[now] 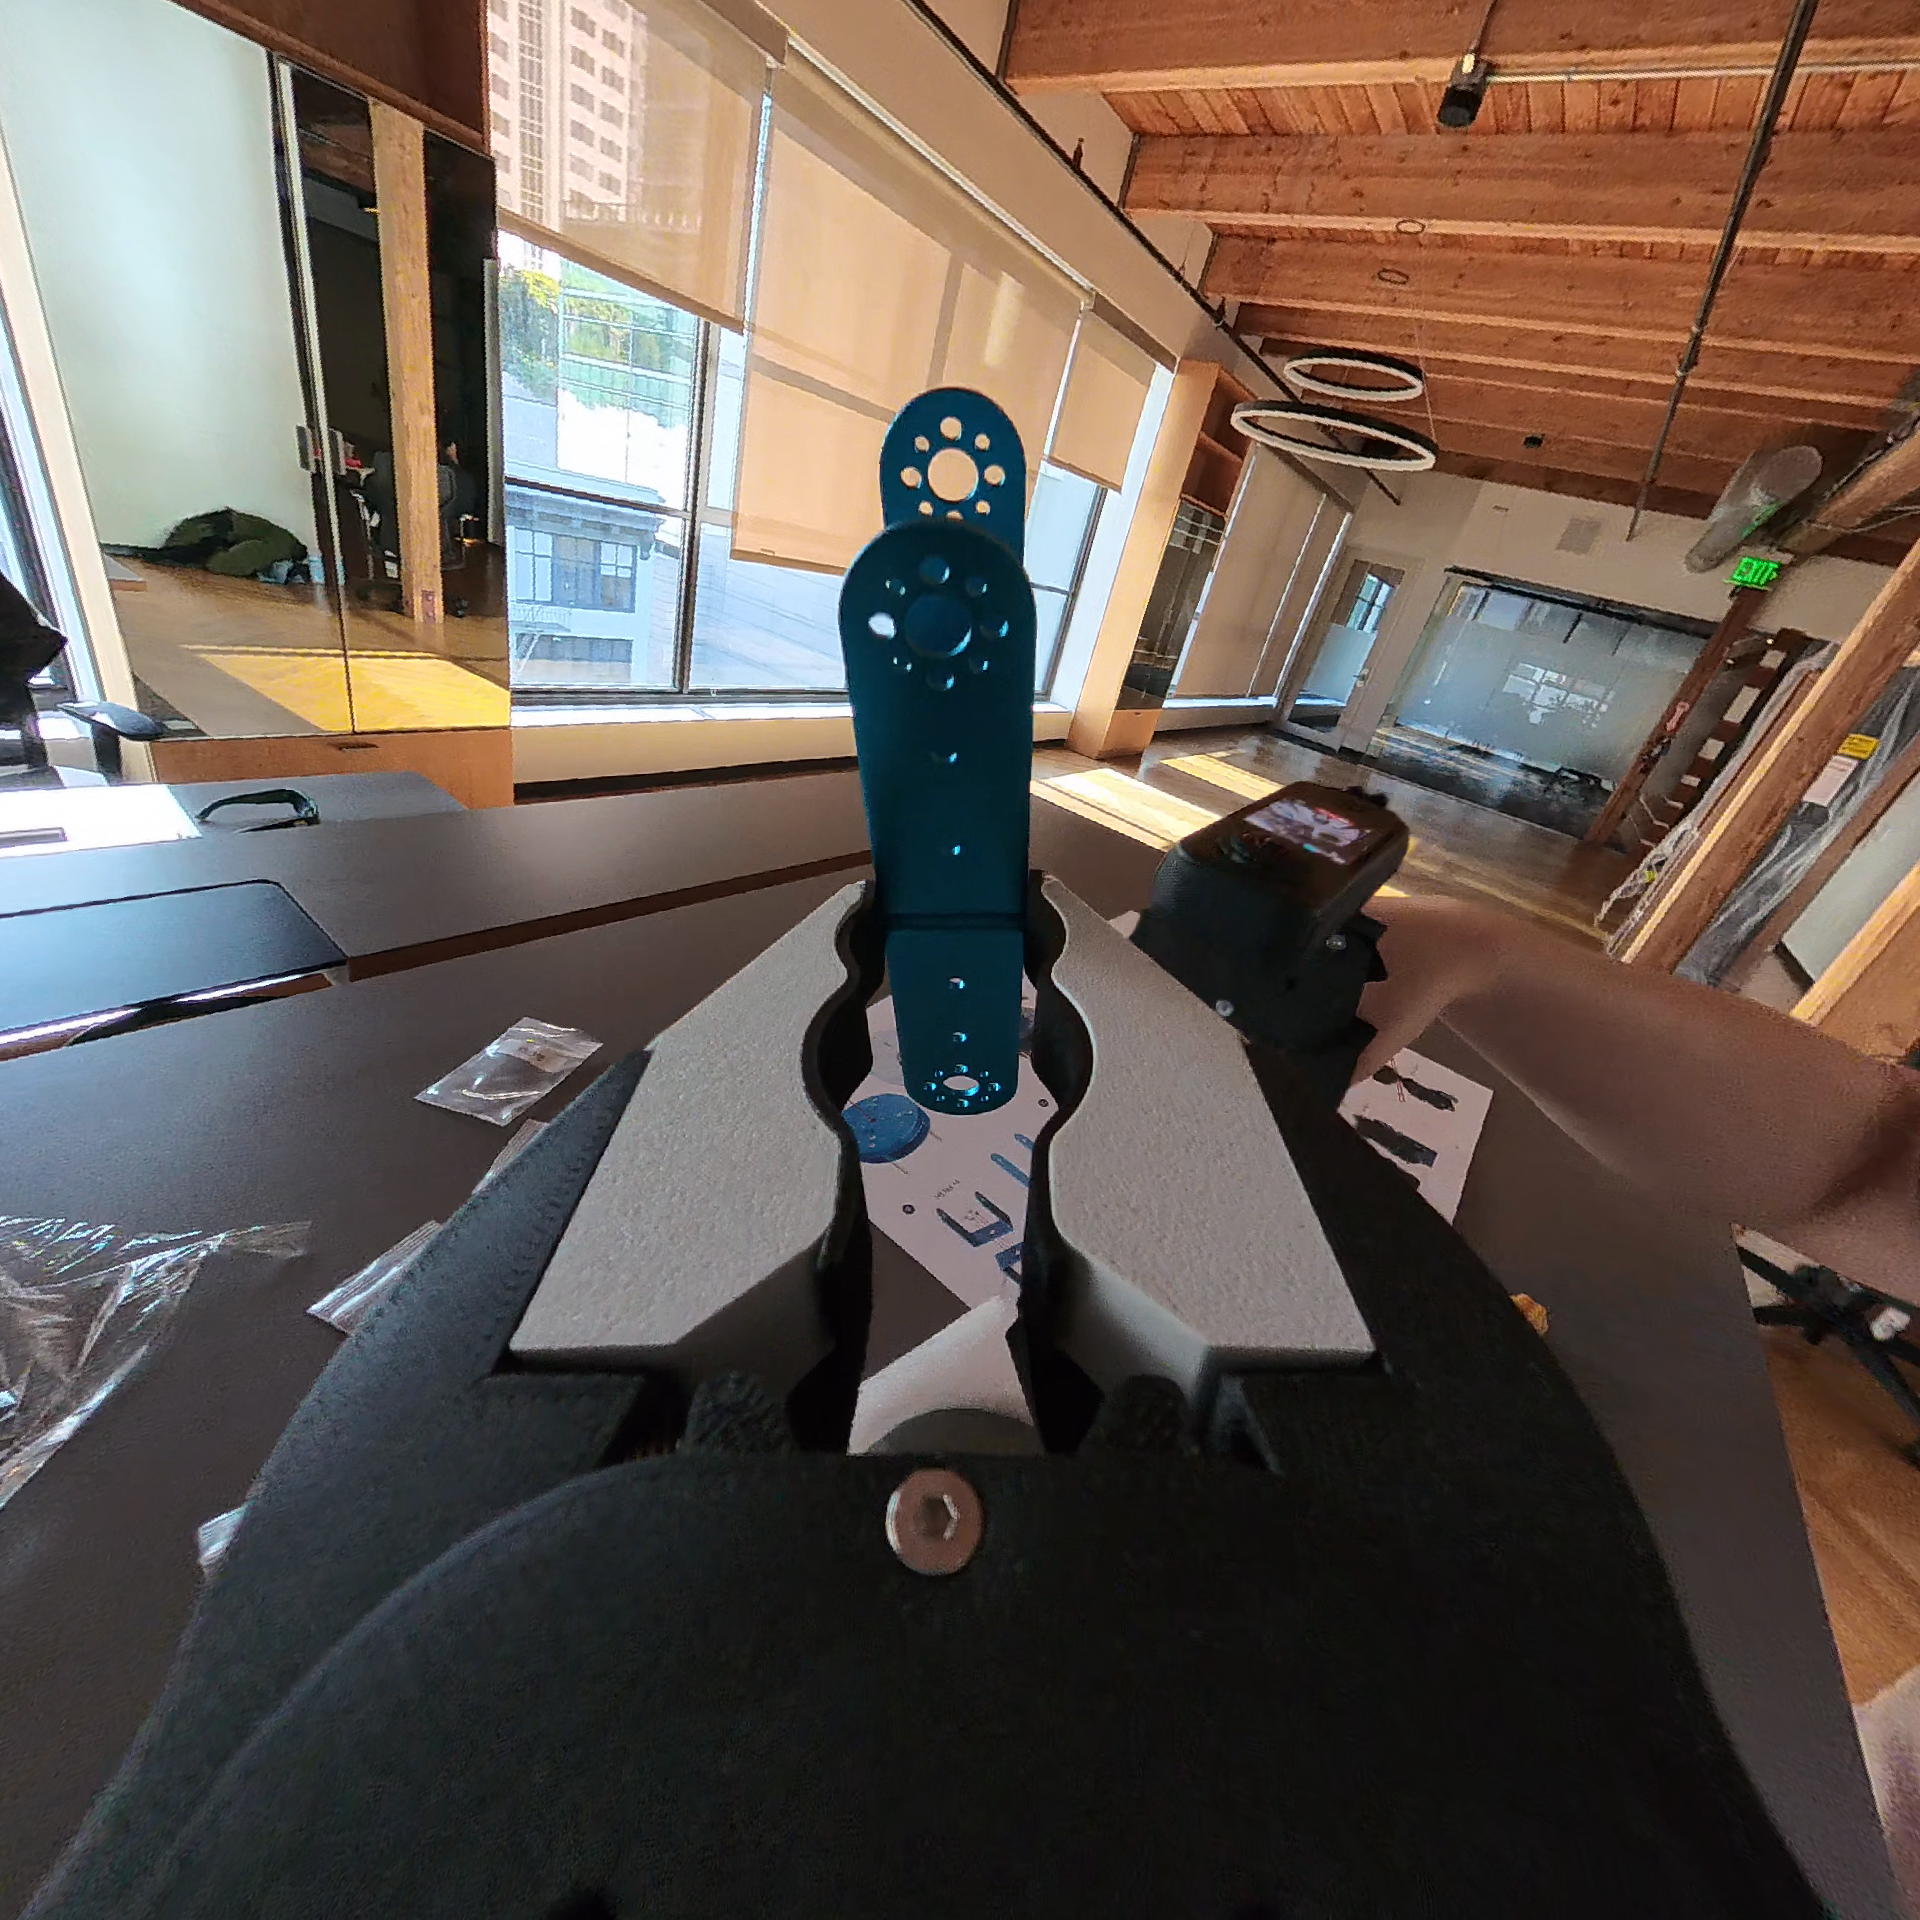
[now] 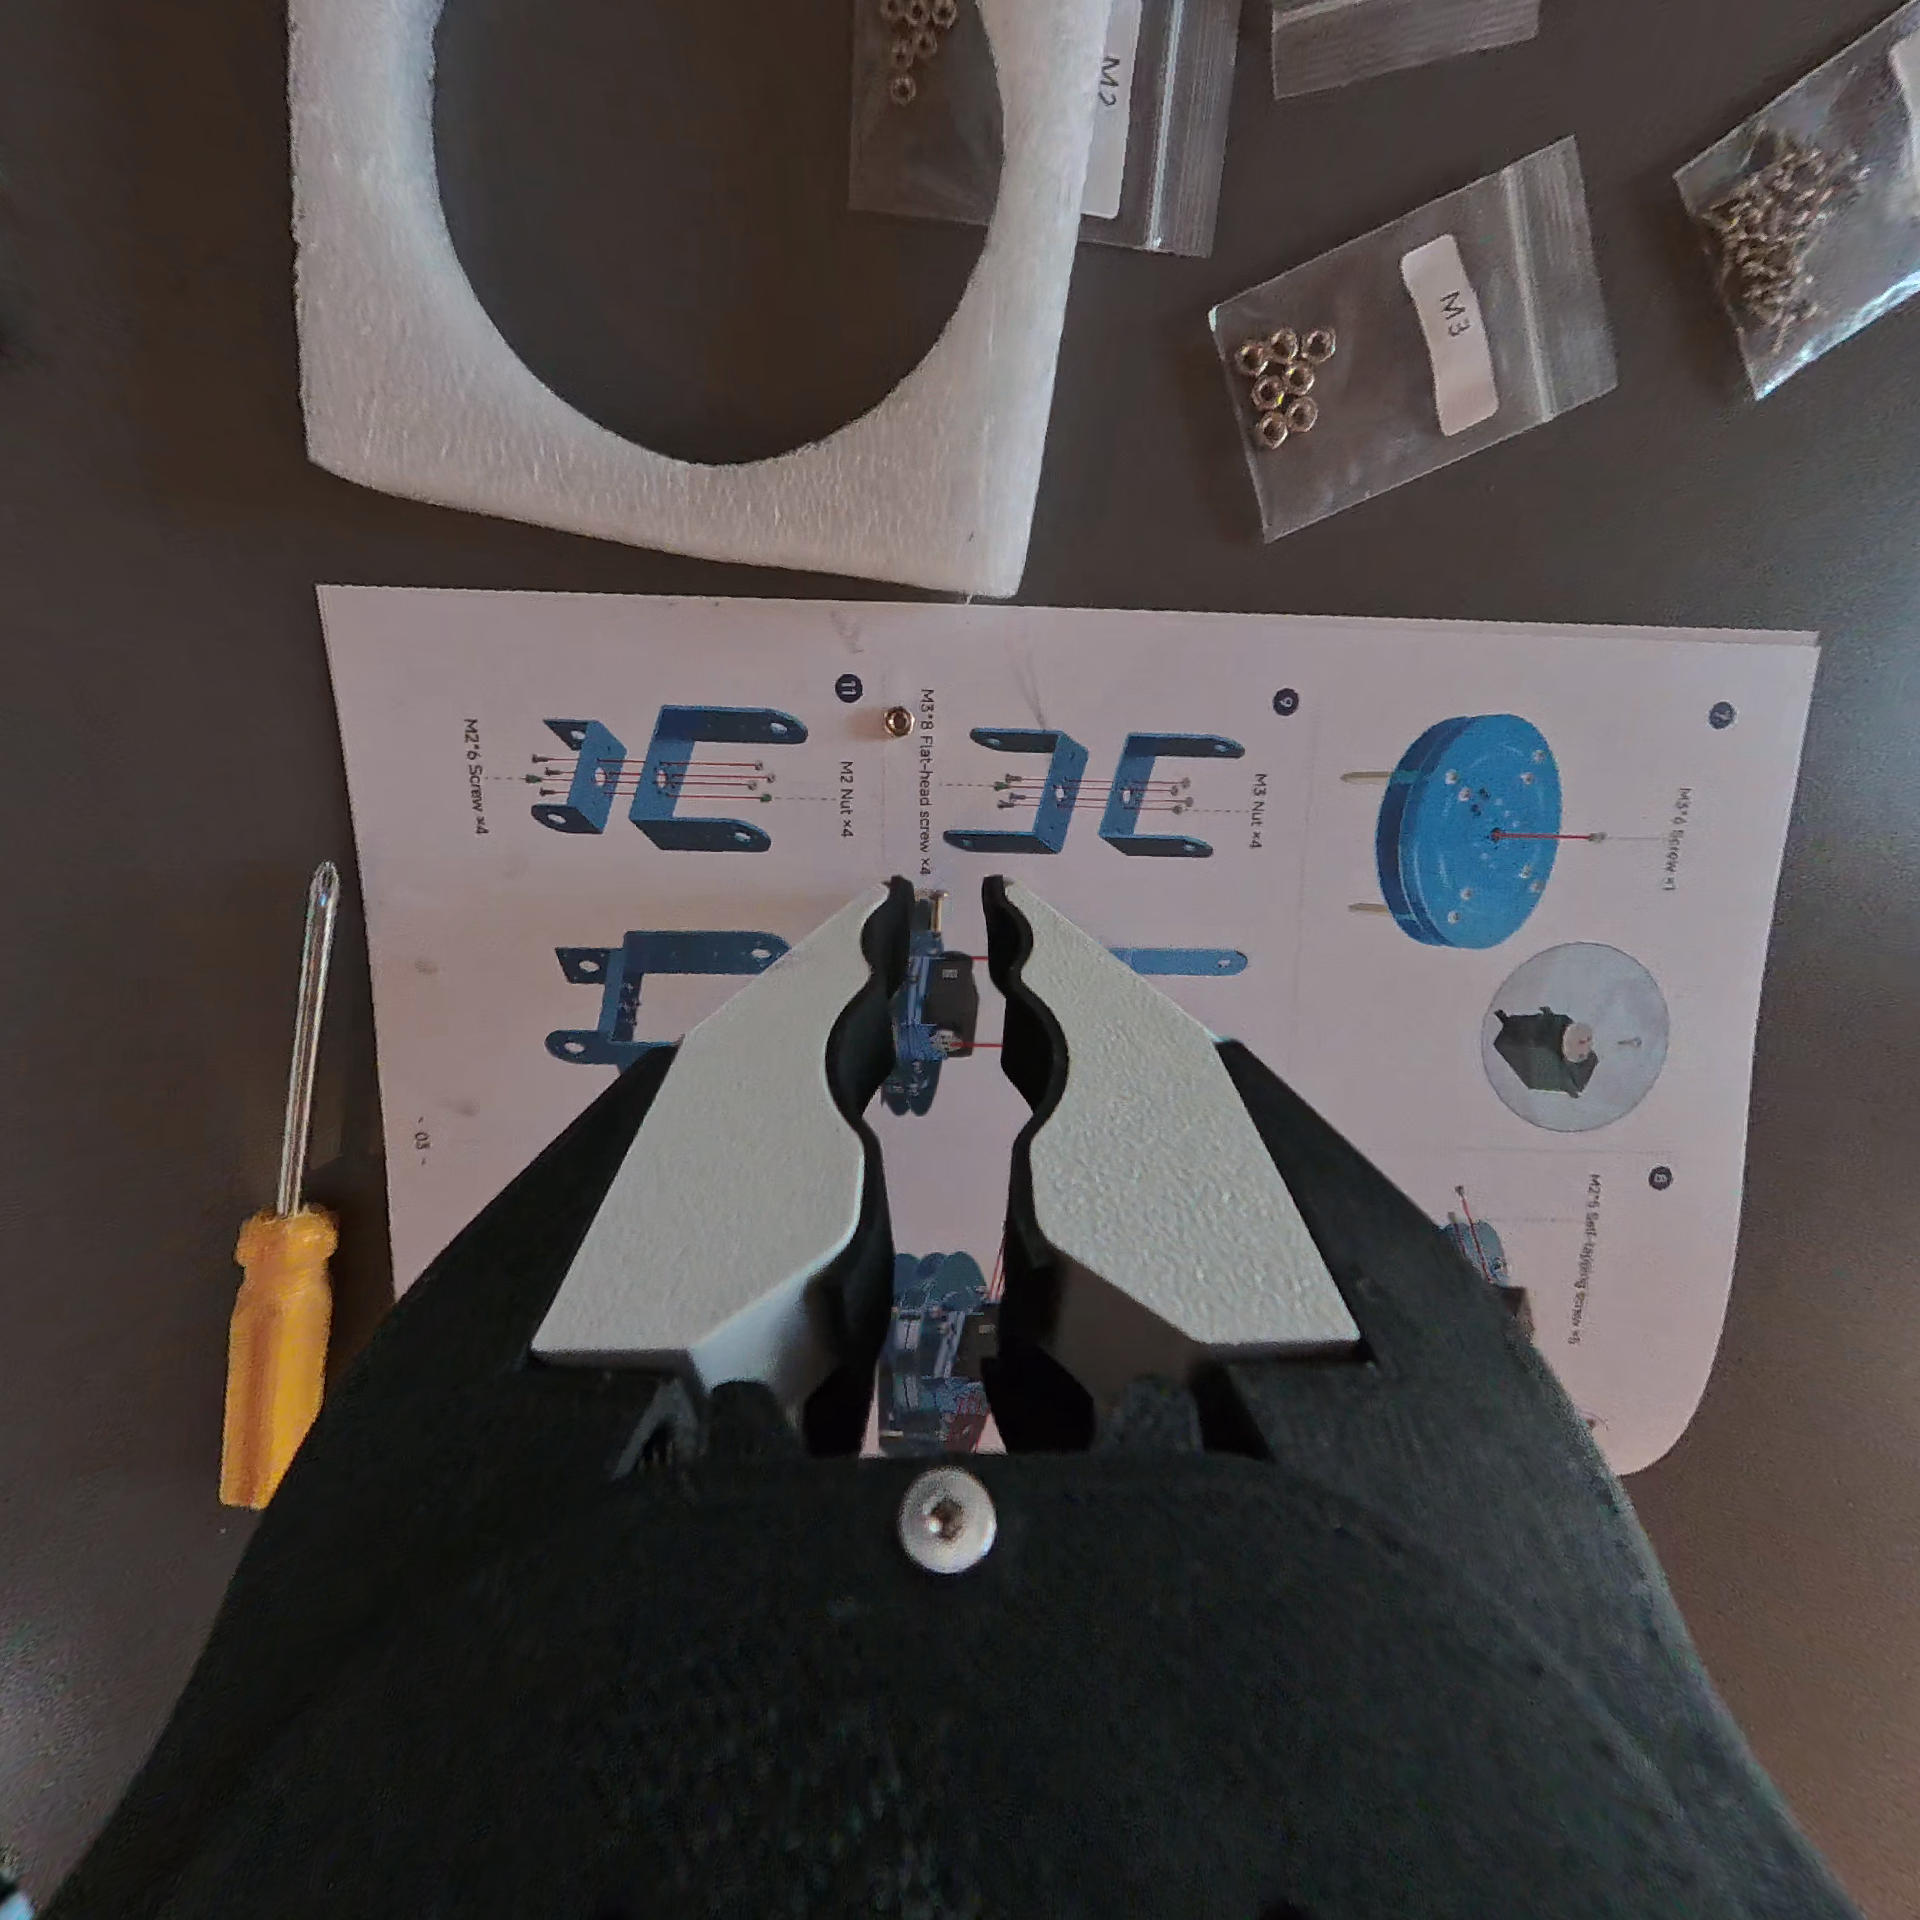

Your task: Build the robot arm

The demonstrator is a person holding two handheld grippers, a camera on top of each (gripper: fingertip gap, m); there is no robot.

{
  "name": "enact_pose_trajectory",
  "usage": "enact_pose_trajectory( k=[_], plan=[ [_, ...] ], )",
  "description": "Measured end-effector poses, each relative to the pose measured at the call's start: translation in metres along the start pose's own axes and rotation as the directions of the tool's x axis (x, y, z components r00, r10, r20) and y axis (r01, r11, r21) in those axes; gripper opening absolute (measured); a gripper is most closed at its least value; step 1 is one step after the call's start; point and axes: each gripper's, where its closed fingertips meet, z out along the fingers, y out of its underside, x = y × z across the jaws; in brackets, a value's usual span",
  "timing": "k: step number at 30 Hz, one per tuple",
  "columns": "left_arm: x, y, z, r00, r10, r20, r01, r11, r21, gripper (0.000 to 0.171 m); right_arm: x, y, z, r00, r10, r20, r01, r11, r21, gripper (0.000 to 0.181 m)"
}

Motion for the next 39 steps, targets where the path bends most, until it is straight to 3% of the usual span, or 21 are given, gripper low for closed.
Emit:
enact_pose_trajectory(
  k=[9, 16, 19, 26, 30, 32, 39],
  plan=[
    [-0.003, -0.003, -0.003, 1.000, -0.017, -0.004, 0.017, 1.000, 0.009, 0.025, 0.004, 0.005, 0.008, 0.997, 0.045, 0.065, -0.037, 0.993, -0.116, 0.009],
    [-0.003, -0.007, -0.007, 0.999, -0.033, -0.014, 0.034, 0.999, 0.024, 0.025, 0.003, -0.007, -0.006, 0.982, 0.131, 0.134, -0.127, 0.991, -0.039, 0.009],
    [-0.003, -0.008, -0.007, 0.999, -0.036, -0.015, 0.037, 0.999, 0.024, 0.025, 0.000, -0.004, -0.004, 0.975, 0.173, 0.140, -0.166, 0.984, -0.062, 0.010],
    [-0.002, -0.009, -0.007, 0.999, -0.039, -0.024, 0.040, 0.999, 0.030, 0.025, -0.012, 0.007, -0.002, 0.996, -0.035, 0.088, 0.042, 0.996, -0.082, 0.009],
    [-0.001, -0.010, -0.007, 0.999, -0.038, -0.029, 0.038, 0.999, 0.033, 0.025, -0.019, 0.000, -0.009, 0.977, -0.175, 0.118, 0.175, 0.985, 0.013, 0.009],
    [0.000, -0.010, -0.007, 0.999, -0.035, -0.031, 0.036, 0.999, 0.032, 0.025, -0.015, -0.004, -0.009, 0.957, -0.282, 0.059, 0.280, 0.959, 0.047, 0.011],
    [-0.003, -0.007, -0.006, 0.999, -0.046, -0.026, 0.047, 0.999, 0.025, 0.025, -0.003, 0.003, -0.002, 0.988, -0.099, 0.115, 0.099, 0.995, 0.001, 0.017]
  ],
)
